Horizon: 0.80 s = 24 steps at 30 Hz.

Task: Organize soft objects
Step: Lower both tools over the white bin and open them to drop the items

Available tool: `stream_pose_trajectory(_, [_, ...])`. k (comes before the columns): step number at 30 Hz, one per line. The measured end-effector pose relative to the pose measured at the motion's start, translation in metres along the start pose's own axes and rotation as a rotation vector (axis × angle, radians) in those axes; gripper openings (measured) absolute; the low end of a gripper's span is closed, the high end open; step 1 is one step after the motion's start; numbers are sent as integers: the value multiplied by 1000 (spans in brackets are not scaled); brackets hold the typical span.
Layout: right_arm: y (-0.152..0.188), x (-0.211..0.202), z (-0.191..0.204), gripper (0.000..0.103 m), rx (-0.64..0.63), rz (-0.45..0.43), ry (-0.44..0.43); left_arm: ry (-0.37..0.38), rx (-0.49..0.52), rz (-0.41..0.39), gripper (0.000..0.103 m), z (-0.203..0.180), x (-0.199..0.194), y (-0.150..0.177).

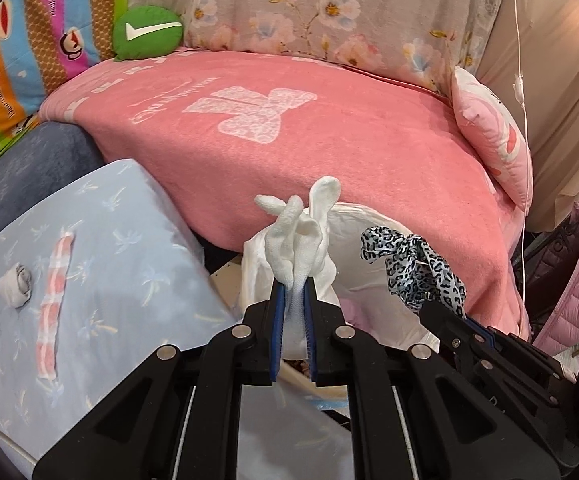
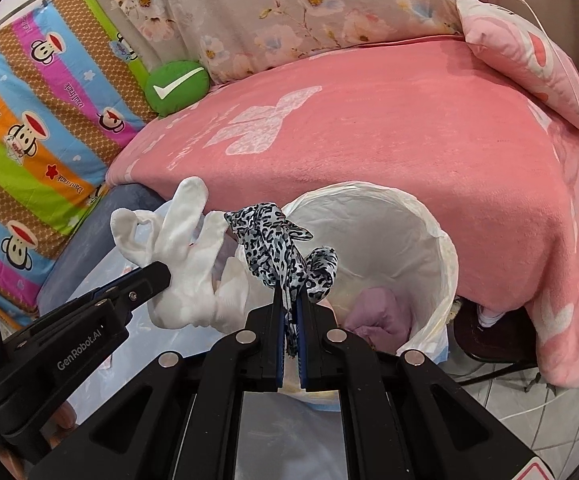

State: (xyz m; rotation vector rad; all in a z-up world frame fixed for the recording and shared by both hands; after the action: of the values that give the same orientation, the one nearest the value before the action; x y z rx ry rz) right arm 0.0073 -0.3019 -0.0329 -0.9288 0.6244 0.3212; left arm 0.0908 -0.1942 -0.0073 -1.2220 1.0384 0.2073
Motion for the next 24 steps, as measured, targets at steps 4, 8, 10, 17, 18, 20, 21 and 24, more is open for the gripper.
stream_pose_trajectory(4, [-7, 3, -8, 5, 12, -7, 12, 24, -5, 8, 19, -5, 7, -6])
stream_pose_trajectory(8, [-11, 6, -9, 5, 10, -12, 20, -6, -7, -31, 57, -2, 4, -8])
stream_pose_trajectory(10, [-12, 7, -8, 8, 5, -15, 25, -17, -7, -45, 60, 1, 2, -9])
stream_pose_trajectory(17, [-15, 10, -2, 14, -5, -22, 31, -49, -51, -34, 60, 22, 3, -6])
stream_pose_trajectory(18, [-15, 11, -1, 17, -5, -21, 28, -52, -55, -31, 60, 24, 3, -5])
stream_pose_trajectory(20, [-14, 11, 3, 21, -10, -20, 27, -60, -59, -27, 60, 26, 3, -3])
stream_pose_trajectory(21, [-14, 11, 6, 23, -16, -18, 26, -64, -60, -27, 60, 28, 3, -2])
stream_pose_trajectory(24, [-11, 12, 15, 26, -42, -6, 26, -70, -67, -25, 60, 33, 1, 1])
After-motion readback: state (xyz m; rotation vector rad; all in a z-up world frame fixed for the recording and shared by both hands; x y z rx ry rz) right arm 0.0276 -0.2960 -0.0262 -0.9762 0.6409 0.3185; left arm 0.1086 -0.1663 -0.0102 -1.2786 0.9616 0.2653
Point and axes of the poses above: each gripper's, at about its wrist camera, not at the fingertips, and x roughly the way its jaws point, z to its left, y to its underside, the point moved 3 cm from there along x, roughly the way its jaws point, and after that the axes turned 9 degrees about -y, right-handed, at the moved point
